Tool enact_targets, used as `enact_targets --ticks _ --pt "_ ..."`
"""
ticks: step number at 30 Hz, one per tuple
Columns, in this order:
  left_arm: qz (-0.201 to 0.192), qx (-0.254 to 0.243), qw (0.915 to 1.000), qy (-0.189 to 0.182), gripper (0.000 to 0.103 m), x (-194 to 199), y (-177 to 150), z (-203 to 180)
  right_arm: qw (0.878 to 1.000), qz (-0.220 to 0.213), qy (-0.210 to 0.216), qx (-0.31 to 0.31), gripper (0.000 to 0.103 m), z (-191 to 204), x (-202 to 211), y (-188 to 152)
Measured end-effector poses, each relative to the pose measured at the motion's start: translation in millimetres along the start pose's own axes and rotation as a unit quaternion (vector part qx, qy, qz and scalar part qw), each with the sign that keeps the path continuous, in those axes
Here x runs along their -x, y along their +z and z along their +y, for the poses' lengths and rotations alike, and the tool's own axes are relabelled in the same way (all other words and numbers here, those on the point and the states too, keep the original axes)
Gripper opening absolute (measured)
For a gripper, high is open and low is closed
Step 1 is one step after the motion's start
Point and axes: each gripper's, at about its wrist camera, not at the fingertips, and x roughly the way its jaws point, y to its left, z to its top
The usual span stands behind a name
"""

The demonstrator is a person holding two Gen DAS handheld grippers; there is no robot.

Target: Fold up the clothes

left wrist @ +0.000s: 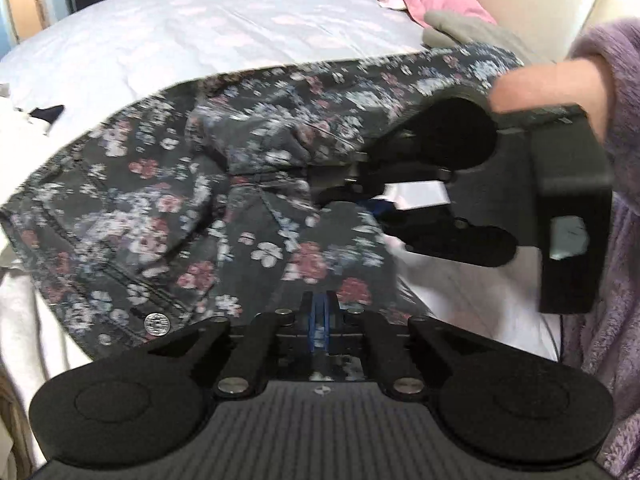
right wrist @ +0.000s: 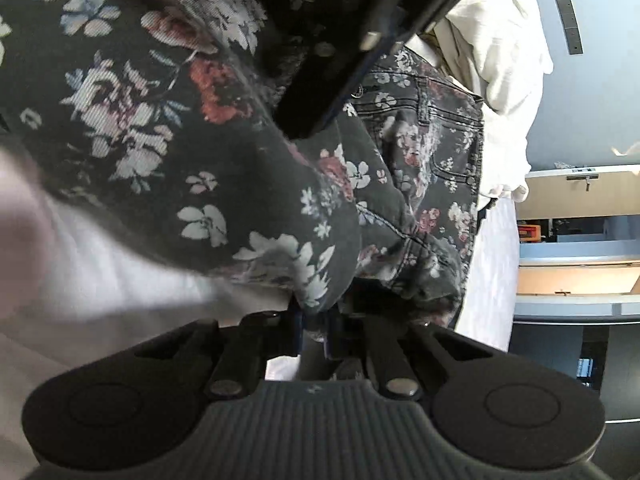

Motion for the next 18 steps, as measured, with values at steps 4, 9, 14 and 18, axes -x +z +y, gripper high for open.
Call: enact_targets --ticks 4,9,14,18 --pt "-0.021 0.034 0.9986 0.033 0.006 18 1 18 1.0 0.002 0.006 0.002 0.008 4 11 2" --pt "-0.012 0.116 0.9891 0.089 0.025 29 -17 57 1.0 0.016 0.021 0.0 0.007 22 52 3" --pt "0.013 0.195 0.9779 0.076 0.048 16 -46 88 0.999 0.035 0.019 -0.021 0.007 45 86 -1" --pt "0.039 0.256 0.9657 0.017 0.049 -3 -66 97 0.998 0.047 0.013 -0.035 0.007 62 99 -5"
